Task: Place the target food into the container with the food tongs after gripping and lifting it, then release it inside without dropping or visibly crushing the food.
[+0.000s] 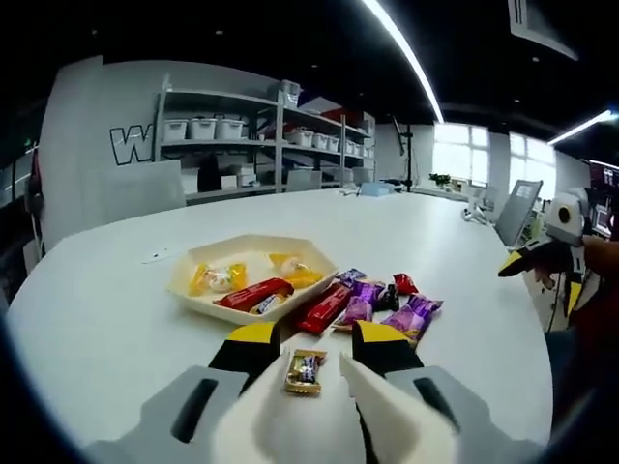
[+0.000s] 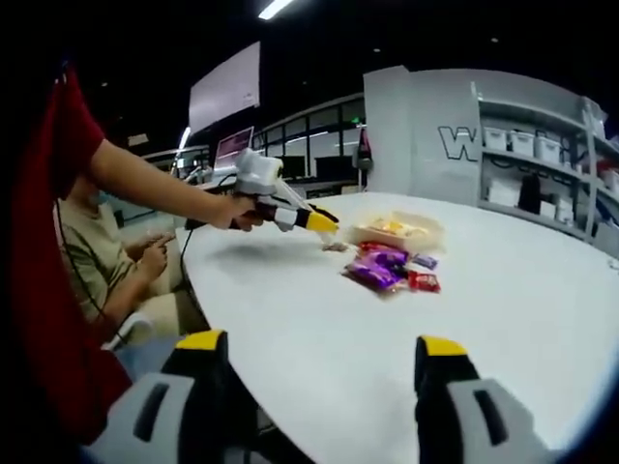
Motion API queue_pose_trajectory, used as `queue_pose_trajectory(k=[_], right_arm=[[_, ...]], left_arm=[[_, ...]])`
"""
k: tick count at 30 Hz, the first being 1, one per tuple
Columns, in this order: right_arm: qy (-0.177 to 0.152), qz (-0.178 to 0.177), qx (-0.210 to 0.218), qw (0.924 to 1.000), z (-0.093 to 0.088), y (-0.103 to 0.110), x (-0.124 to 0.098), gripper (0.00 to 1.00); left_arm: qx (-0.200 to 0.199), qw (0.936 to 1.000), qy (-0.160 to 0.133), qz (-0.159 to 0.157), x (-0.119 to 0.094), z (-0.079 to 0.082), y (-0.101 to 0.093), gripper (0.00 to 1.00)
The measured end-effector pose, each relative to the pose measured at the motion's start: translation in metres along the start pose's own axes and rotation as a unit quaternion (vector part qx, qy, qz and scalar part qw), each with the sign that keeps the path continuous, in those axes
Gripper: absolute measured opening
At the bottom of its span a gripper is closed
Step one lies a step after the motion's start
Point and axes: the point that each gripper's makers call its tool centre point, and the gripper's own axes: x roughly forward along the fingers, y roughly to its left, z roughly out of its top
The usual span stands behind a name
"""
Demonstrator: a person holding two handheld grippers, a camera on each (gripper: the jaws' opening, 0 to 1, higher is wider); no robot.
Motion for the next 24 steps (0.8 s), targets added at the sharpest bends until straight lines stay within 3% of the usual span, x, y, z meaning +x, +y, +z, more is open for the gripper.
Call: queue_pose_trajectory(k=[4, 10, 11, 24], right_arm=[[0.000, -0.004, 0.003, 1.0000, -0.001, -0.002, -0.002, 0.77], [0.002, -0.006, 0.002, 1.0000, -0.002, -0.003, -0.003, 0.77], [0.001, -0.006, 0.002, 1.0000, -0.002, -0.003, -0.003, 0.77], [0.004, -0.005, 0.001, 1.0000, -0.003, -0.004, -0.002, 0.77]], left_arm=[[0.000, 1.0000, 0.000, 0.005, 0.006, -0.001, 0.004, 0.28], [-0.008, 0.9995, 0.031, 0.005, 0.009, -0.018, 0.006, 0.27], [-0.014, 0.9997, 0.020, 0.003, 0.010, -0.016, 0.006, 0.26], [-0.031, 0.9989, 0.031, 0.019, 0.010, -0.016, 0.007, 0.21]])
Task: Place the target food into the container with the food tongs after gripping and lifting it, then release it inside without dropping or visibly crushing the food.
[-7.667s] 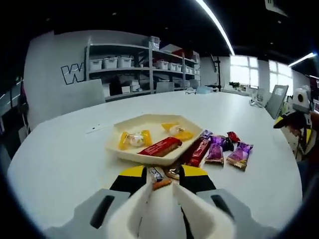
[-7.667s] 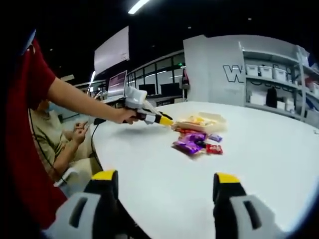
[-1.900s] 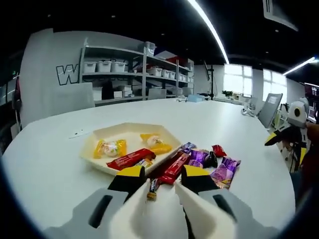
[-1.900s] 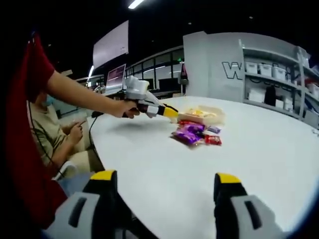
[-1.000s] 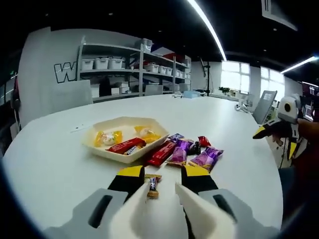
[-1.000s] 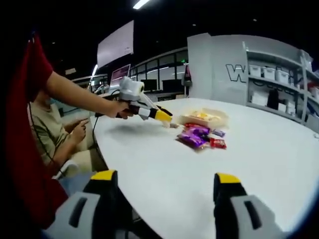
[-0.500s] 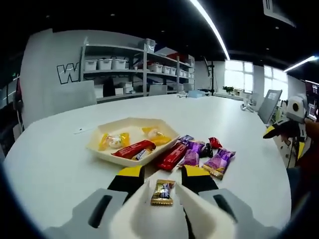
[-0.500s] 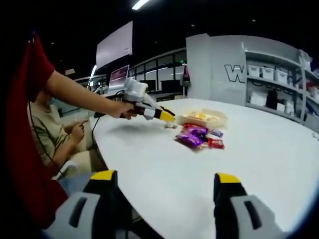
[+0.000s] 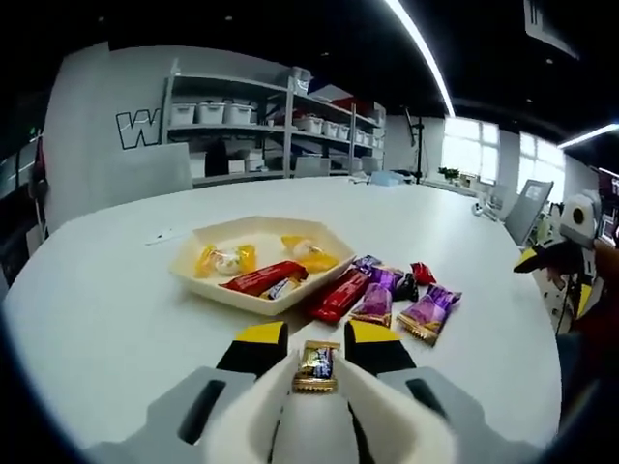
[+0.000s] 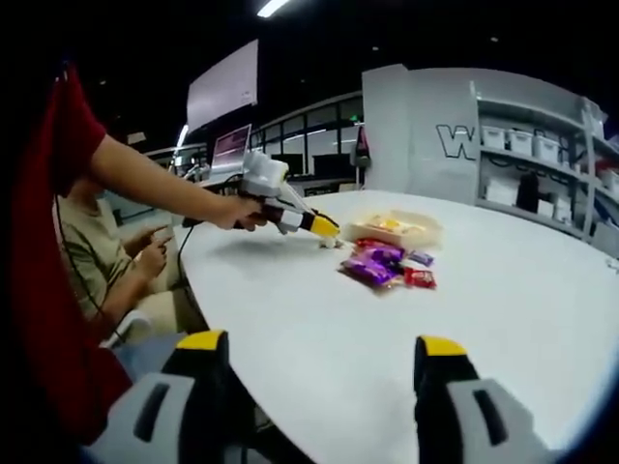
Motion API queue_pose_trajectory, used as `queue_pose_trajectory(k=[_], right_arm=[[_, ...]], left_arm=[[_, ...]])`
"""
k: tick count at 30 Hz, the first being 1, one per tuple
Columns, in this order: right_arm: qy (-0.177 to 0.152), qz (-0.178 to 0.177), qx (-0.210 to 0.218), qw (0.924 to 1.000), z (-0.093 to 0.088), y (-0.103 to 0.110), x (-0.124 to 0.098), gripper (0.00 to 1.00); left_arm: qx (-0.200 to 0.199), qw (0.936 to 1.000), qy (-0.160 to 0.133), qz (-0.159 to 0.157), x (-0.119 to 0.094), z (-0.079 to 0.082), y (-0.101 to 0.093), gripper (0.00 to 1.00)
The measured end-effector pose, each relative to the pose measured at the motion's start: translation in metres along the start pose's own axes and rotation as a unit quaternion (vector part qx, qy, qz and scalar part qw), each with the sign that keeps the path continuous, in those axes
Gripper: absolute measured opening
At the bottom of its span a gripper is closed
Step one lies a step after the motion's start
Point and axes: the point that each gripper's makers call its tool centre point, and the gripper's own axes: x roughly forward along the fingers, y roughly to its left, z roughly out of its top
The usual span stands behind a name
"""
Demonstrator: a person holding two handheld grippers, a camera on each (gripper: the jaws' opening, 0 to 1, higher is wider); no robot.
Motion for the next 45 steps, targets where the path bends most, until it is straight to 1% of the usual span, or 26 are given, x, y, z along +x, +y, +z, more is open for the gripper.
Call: queue_pose_trajectory(k=[1, 2, 5, 6, 7, 12, 15, 17, 23, 28, 29, 32, 33, 34, 35, 37, 40, 45], right_arm=[[-0.001, -0.001, 0.001, 1.0000, 0.000, -0.001, -0.001, 0.77], [-0.002, -0.002, 0.001, 1.0000, 0.001, -0.001, -0.001, 0.76], [-0.003, -0.002, 0.003, 1.0000, 0.001, -0.002, -0.001, 0.77], [-0.003, -0.003, 0.003, 1.0000, 0.001, -0.002, -0.001, 0.77], [-0.003, -0.003, 0.003, 1.0000, 0.001, -0.002, -0.001, 0.77], [-0.003, -0.001, 0.002, 1.0000, 0.000, -0.001, 0.000, 0.77], [-0.003, -0.002, 0.002, 1.0000, 0.000, -0.001, -0.001, 0.77], [-0.004, -0.002, 0.004, 1.0000, 0.000, -0.001, -0.001, 0.77], [-0.005, -0.005, 0.007, 0.9999, 0.000, -0.004, -0.004, 0.77], [-0.007, -0.012, 0.010, 0.9998, 0.000, -0.011, -0.009, 0.77], [-0.008, -0.016, 0.012, 0.9998, 0.000, -0.014, -0.011, 0.77], [-0.008, -0.022, 0.013, 0.9996, 0.000, -0.019, -0.014, 0.77], [-0.008, -0.024, 0.015, 0.9996, -0.001, -0.021, -0.015, 0.77], [-0.008, -0.025, 0.015, 0.9995, -0.001, -0.022, -0.016, 0.77], [-0.007, -0.027, 0.015, 0.9995, -0.001, -0.023, -0.017, 0.77], [-0.006, -0.031, 0.016, 0.9994, -0.002, -0.026, -0.018, 0.77], [-0.007, -0.035, 0.019, 0.9992, -0.002, -0.028, -0.019, 0.77], [-0.005, -0.035, 0.018, 0.9992, -0.003, -0.028, -0.018, 0.77]], left_arm=[[-0.032, 0.9994, 0.007, -0.002, -0.001, -0.002, 0.001, 0.21], [-0.046, 0.9988, 0.011, -0.007, -0.001, -0.002, -0.001, 0.20], [-0.033, 0.9994, 0.009, -0.004, -0.004, 0.002, 0.000, 0.20], [-0.032, 0.9995, 0.005, -0.005, -0.005, 0.005, -0.001, 0.20], [-0.043, 0.9990, -0.003, -0.009, -0.008, 0.013, -0.001, 0.20], [-0.037, 0.9990, -0.024, -0.010, -0.010, 0.034, 0.001, 0.21], [-0.039, 0.9988, -0.028, -0.009, -0.009, 0.042, 0.004, 0.21], [-0.036, 0.9989, -0.030, -0.008, -0.006, 0.048, 0.006, 0.21], [-0.030, 0.9990, -0.031, -0.007, 0.005, 0.060, 0.009, 0.21], [-0.029, 0.9991, -0.032, -0.008, 0.018, 0.070, 0.012, 0.21], [-0.025, 0.9991, -0.034, -0.010, 0.024, 0.074, 0.011, 0.21], [-0.017, 0.9992, -0.034, -0.011, 0.036, 0.078, 0.010, 0.22], [-0.011, 0.9994, -0.030, -0.013, 0.042, 0.079, 0.009, 0.23], [-0.001, 0.9995, -0.028, -0.016, 0.045, 0.080, 0.008, 0.23], [0.015, 0.9991, -0.036, -0.018, 0.049, 0.085, 0.008, 0.24], [0.022, 0.9988, -0.043, -0.008, 0.052, 0.090, 0.009, 0.25], [0.036, 0.9981, -0.050, -0.011, 0.054, 0.094, 0.008, 0.26], [0.049, 0.9980, -0.036, -0.017, 0.051, 0.087, 0.005, 0.27]])
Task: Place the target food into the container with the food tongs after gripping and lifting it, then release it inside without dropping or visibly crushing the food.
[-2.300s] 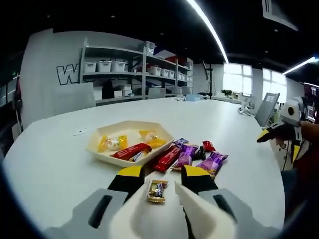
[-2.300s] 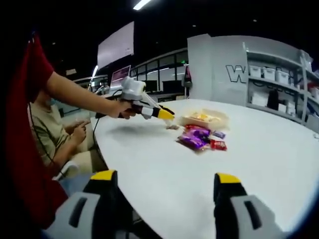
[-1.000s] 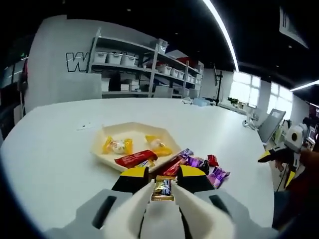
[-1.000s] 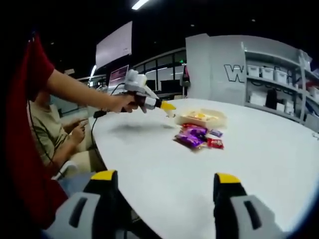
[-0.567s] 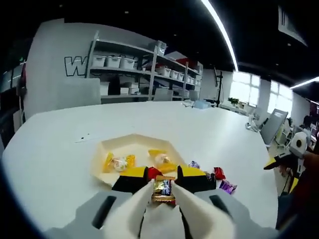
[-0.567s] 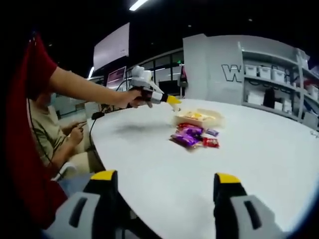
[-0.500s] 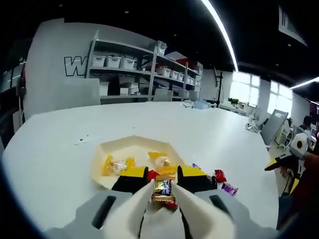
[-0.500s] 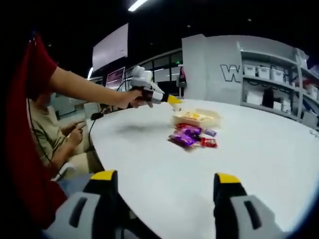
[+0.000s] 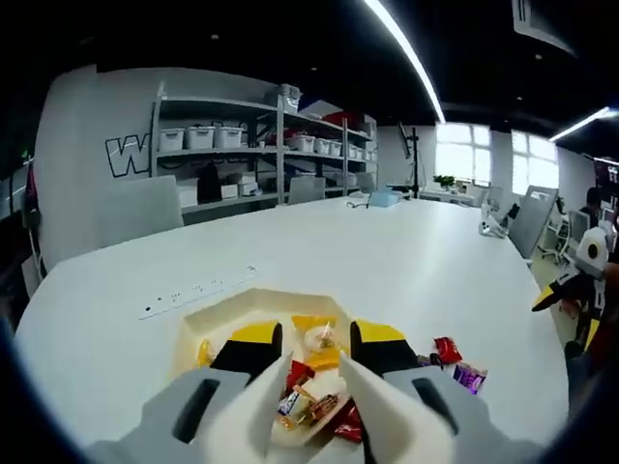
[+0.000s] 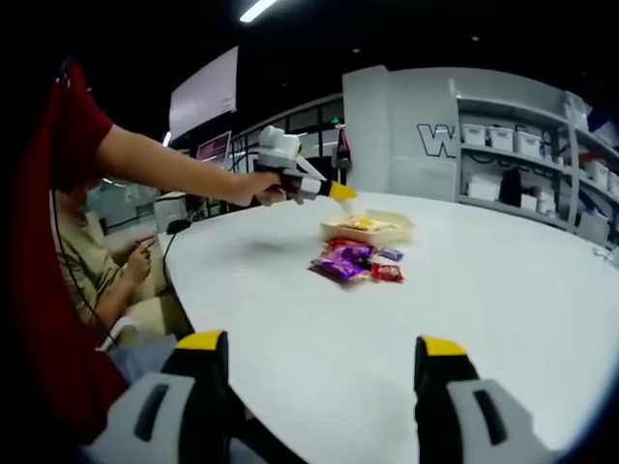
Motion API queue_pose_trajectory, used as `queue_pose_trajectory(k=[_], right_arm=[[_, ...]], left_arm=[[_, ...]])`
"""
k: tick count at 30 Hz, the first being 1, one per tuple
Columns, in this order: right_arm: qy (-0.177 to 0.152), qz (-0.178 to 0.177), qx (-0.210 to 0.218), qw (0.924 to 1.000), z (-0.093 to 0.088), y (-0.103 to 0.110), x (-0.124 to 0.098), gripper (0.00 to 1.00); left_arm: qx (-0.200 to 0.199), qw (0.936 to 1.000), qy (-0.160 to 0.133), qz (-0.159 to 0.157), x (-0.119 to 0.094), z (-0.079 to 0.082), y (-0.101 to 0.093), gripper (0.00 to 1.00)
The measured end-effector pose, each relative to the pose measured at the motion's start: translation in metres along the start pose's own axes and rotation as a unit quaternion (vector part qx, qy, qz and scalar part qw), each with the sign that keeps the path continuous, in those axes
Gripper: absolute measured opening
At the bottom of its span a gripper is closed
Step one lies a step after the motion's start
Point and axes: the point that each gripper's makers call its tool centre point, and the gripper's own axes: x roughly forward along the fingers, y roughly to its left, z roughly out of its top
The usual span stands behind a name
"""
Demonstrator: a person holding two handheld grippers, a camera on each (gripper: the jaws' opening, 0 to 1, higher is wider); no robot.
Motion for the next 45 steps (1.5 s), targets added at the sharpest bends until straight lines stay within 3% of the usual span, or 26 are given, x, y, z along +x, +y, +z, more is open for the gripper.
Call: queue_pose_trajectory(k=[7, 18, 29, 37, 45], right_arm=[[0.000, 0.005, -0.003, 1.0000, 0.001, 0.004, 0.002, 0.77], [-0.002, 0.010, -0.005, 0.9999, 0.003, 0.011, 0.002, 0.77], [-0.003, 0.012, -0.007, 0.9999, 0.004, 0.014, 0.001, 0.78], [-0.004, 0.012, -0.008, 0.9999, 0.005, 0.015, 0.001, 0.77], [-0.004, 0.014, -0.009, 0.9999, 0.004, 0.016, 0.000, 0.77]], left_arm=[[-0.008, 1.0000, 0.002, -0.002, -0.012, -0.005, -0.002, 0.27], [-0.019, 0.9993, 0.000, -0.033, -0.016, -0.016, -0.034, 0.27], [-0.027, 0.9942, 0.010, -0.104, -0.016, -0.032, -0.083, 0.28], [-0.038, 0.9894, 0.030, -0.137, -0.011, -0.046, -0.100, 0.28], [-0.043, 0.9861, 0.046, -0.154, -0.021, -0.059, -0.112, 0.27]])
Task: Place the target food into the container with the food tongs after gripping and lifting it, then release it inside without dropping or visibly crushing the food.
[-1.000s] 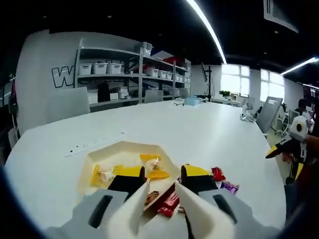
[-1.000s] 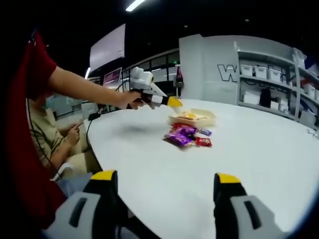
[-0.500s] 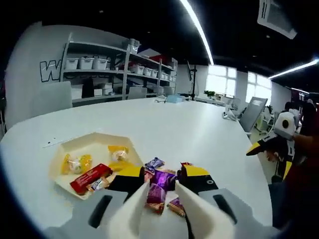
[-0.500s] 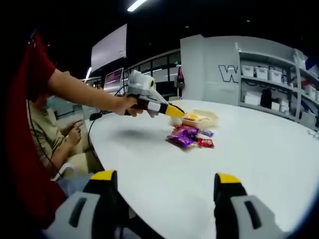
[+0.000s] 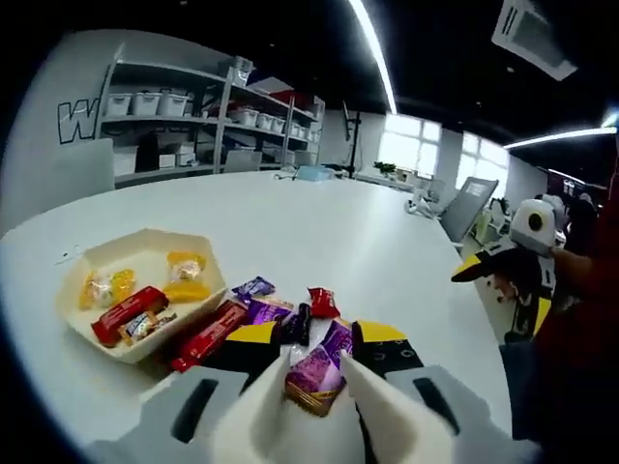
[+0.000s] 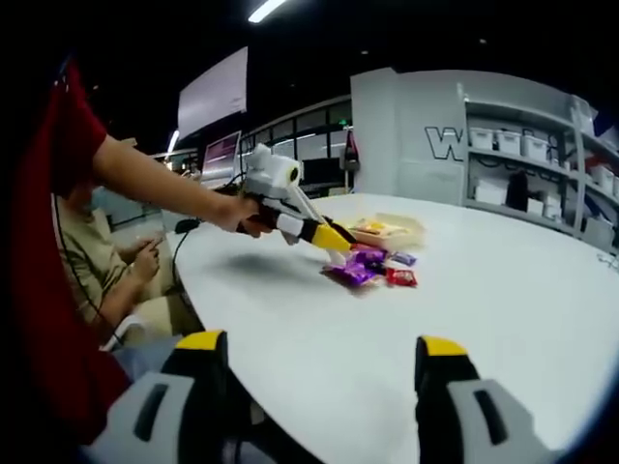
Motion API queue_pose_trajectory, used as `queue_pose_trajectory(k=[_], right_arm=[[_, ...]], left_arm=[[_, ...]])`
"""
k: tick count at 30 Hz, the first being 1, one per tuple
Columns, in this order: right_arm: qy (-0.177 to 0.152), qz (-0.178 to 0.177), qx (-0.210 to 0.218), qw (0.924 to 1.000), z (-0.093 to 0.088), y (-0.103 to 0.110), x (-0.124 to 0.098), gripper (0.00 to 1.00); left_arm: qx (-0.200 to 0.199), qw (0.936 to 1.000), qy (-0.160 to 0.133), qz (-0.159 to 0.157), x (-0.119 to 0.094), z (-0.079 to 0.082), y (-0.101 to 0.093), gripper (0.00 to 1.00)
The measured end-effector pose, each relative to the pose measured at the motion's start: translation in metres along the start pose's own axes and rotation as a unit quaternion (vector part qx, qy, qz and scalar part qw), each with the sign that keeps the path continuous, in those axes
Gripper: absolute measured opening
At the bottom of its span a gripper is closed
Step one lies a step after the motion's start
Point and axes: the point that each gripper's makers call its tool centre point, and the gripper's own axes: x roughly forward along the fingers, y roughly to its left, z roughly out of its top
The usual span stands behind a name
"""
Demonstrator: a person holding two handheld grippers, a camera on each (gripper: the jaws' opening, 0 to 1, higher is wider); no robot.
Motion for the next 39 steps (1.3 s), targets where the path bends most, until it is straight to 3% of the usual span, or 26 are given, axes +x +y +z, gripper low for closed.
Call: queue_pose_trajectory(k=[5, 8, 11, 16, 20, 24, 27, 36, 39], right_arm=[[-0.001, 0.003, -0.002, 1.0000, 0.001, 0.002, 0.001, 0.77], [-0.002, 0.006, -0.002, 1.0000, 0.001, 0.004, 0.002, 0.77], [-0.002, 0.010, -0.003, 0.9999, 0.001, 0.006, 0.004, 0.77], [-0.001, 0.017, -0.005, 0.9999, 0.001, 0.010, 0.006, 0.77], [-0.001, 0.019, -0.008, 0.9998, 0.002, 0.013, 0.007, 0.78], [-0.001, 0.018, -0.009, 0.9998, 0.003, 0.013, 0.005, 0.78], [-0.001, 0.014, -0.008, 0.9999, 0.003, 0.012, 0.003, 0.78], [0.002, 0.013, -0.013, 0.9998, 0.005, 0.011, 0.004, 0.78], [0.002, 0.014, -0.014, 0.9998, 0.005, 0.012, 0.005, 0.78]], left_arm=[[-0.006, 0.9999, 0.006, 0.010, -0.010, -0.005, -0.002, 0.27], [-0.039, 0.9981, 0.004, 0.048, -0.022, -0.009, 0.005, 0.27], [-0.033, 0.9978, -0.003, 0.058, -0.032, -0.010, 0.004, 0.27], [-0.016, 0.9989, -0.031, 0.031, -0.040, 0.003, -0.008, 0.28], [0.018, 0.9991, -0.036, 0.015, -0.033, 0.006, -0.014, 0.28], [0.024, 0.9993, -0.019, -0.022, -0.019, -0.002, -0.023, 0.29], [0.052, 0.9984, -0.011, -0.018, -0.011, -0.008, -0.020, 0.29], [0.058, 0.9982, -0.010, -0.007, -0.010, -0.008, -0.014, 0.29], [0.042, 0.9990, -0.012, -0.009, -0.012, -0.007, -0.011, 0.29]])
